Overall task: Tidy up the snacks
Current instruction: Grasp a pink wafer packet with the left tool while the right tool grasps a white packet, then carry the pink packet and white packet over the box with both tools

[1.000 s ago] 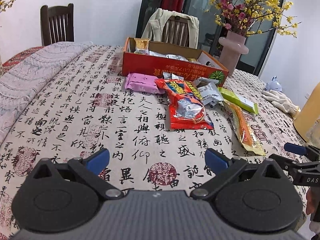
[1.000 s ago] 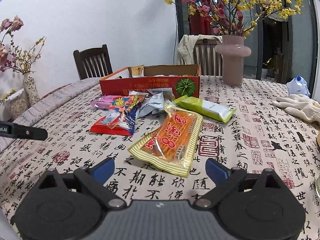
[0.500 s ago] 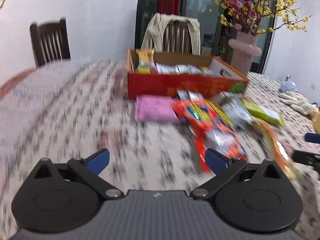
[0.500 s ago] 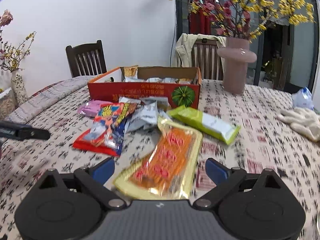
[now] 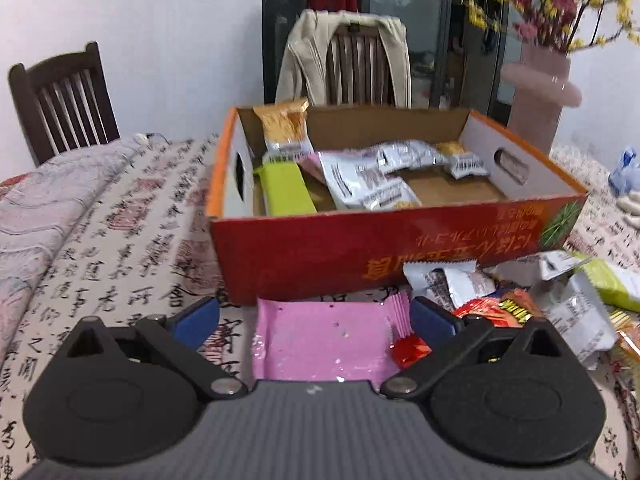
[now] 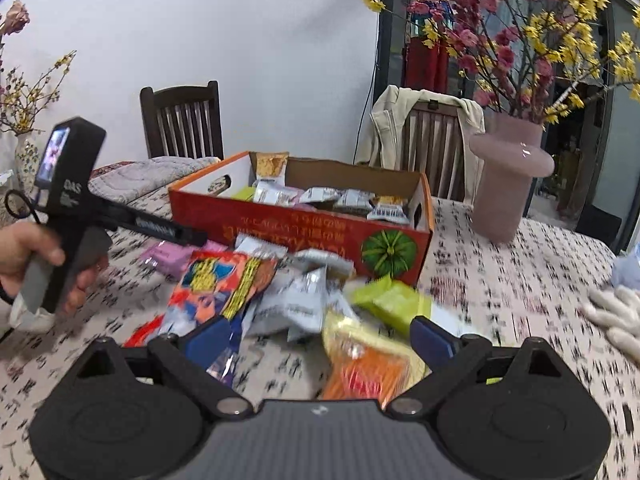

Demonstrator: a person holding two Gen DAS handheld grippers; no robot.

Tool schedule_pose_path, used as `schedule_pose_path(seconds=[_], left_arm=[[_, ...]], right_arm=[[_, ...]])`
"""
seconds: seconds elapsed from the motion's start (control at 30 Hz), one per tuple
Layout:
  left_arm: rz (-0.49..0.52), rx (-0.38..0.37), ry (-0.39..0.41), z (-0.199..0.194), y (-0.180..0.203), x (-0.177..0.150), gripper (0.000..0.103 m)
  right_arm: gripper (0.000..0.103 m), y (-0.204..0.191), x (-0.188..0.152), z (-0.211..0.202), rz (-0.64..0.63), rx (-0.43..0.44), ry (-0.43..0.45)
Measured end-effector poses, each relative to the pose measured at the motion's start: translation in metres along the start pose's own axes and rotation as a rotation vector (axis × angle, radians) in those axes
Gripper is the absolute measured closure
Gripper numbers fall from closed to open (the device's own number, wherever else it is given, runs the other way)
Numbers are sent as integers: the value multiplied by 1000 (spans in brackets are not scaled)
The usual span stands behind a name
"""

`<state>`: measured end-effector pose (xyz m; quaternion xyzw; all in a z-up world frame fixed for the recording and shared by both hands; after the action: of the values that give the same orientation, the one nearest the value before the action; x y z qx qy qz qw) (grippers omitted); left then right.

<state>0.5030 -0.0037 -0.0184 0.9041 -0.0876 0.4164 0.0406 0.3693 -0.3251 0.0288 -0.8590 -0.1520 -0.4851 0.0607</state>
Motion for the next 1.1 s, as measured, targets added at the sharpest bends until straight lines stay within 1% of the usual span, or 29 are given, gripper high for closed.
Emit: schedule_pose_path(seconds=[0.13, 0.17, 0.2, 0.27, 0.33, 0.4, 0.43, 0.47, 0.5, 0.53, 0.57, 0.6, 0.67, 0.7, 0.77, 0.8, 0.83, 0.87, 0.9, 1.0, 1.1], left_arm=[[-4, -25, -26, 10, 0, -4, 0], [-13, -24, -32, 13, -3, -6, 0], [-24, -21, -38, 15, -7, -7, 0], [-64, -41, -47, 17, -17, -9, 0], [-74, -35, -40, 15, -23, -10, 0], [-71, -38, -42, 13, -25, -11, 2], [-59, -43, -38, 11, -24, -12, 9], [-40, -55, -32, 8, -22, -12, 14], [-27, -62, -29, 5, -19, -12, 24], [-14, -68, -26, 3, -16, -12, 29], [-3, -61, -28, 2, -14, -12, 29], [4, -51, -32, 1, -11, -12, 29], [26, -40, -29, 0, -7, -12, 20], [30, -37, -29, 2, -6, -11, 13], [14, -47, -48, 7, -7, -12, 11], [4, -62, -55, 8, -7, -13, 15], [11, -68, -41, 7, -6, -14, 31], [25, -72, -28, 4, -5, -14, 44], [35, -68, -30, 2, -3, -14, 59], [17, -65, -44, -4, -6, -16, 82], [-3, -44, -40, -18, -11, -22, 83]], right_arm=[[9, 6, 22, 23, 11, 8, 26], [11, 8, 29, 32, 20, 10, 27], [11, 9, 35, 41, 33, 15, 28], [12, 13, 46, 61, 70, 33, 22], [13, 16, 52, 85, 110, 59, -3], [20, 20, 52, 114, 165, 60, -64], [23, 21, 52, 124, 180, 63, -87], [31, 24, 50, 135, 200, 61, -110], [34, 26, 49, 144, 217, 53, -135], [39, 28, 46, 151, 225, 47, -156], [48, 29, 42, 157, 233, 42, -172], [53, 29, 39, 160, 237, 45, -185], [56, 28, 35, 160, 235, 44, -182], [58, 29, 34, 158, 236, 56, -180], [63, 30, 34, 156, 246, 84, -178], [64, 29, 34, 154, 239, 86, -176], [64, 29, 34, 152, 228, 86, -168], [64, 29, 35, 147, 220, 87, -157], [64, 28, 36, 141, 215, 88, -141], [64, 27, 42, 121, 200, 100, -90], [64, 24, 45, 100, 185, 100, -50]])
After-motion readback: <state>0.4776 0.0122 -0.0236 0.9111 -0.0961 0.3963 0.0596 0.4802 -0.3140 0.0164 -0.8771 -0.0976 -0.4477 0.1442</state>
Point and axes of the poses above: each gripper's, at about its wrist camera, not at the fingertips, and z roughly the way its jaws point, y to its right, x to its top, the point moved 5 cm from there along z, roughly the way its jaws point, and after that the axes turned 1 degree about -x, right-handed, at the moved point
